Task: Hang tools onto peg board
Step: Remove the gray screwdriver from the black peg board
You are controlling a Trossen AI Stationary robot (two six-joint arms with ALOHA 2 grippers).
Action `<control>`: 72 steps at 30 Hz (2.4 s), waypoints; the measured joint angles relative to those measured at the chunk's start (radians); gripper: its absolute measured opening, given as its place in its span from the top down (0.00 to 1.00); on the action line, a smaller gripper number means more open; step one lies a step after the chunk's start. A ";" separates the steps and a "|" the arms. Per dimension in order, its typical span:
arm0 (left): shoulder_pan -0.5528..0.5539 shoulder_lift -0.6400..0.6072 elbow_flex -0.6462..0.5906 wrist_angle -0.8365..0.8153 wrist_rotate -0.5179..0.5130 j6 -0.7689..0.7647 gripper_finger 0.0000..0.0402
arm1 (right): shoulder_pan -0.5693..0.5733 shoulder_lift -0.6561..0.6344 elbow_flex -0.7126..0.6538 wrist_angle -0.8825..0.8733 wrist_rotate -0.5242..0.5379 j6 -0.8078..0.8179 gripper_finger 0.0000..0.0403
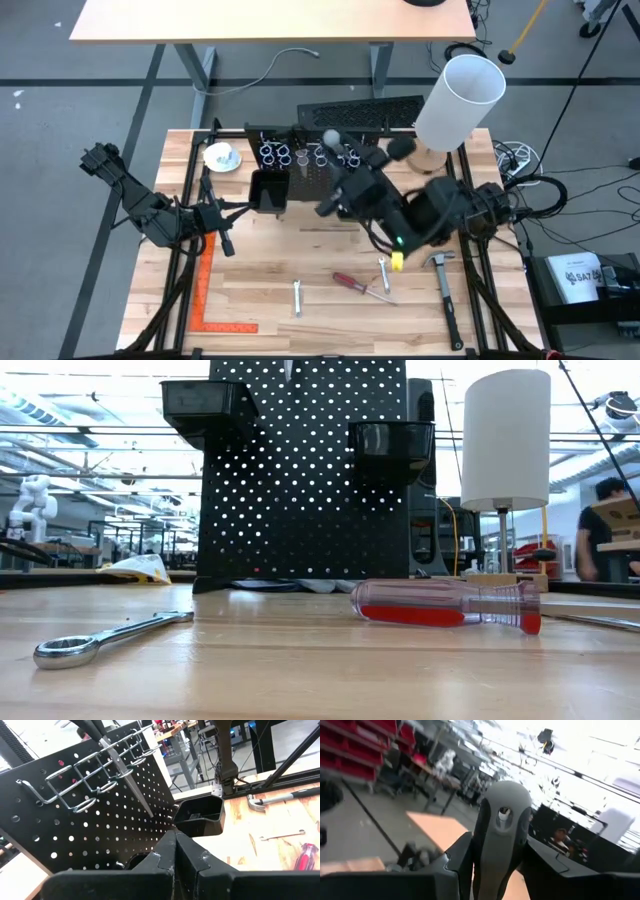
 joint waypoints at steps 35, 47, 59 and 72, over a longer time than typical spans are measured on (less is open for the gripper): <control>0.000 0.000 0.000 0.000 -0.001 -0.006 0.98 | 0.293 -0.087 -0.090 -1.748 -0.126 1.670 0.69; 0.042 0.010 -0.001 -0.010 0.000 -0.032 0.98 | 0.205 -0.093 -0.308 -1.716 -0.491 1.904 0.69; 0.053 0.021 -0.001 -0.009 0.030 -0.032 0.98 | 0.039 -0.093 -0.671 -1.320 -0.962 1.834 0.69; 0.053 0.021 -0.001 -0.009 0.031 -0.032 0.98 | -0.040 -0.092 -1.002 -0.946 -1.122 1.797 0.69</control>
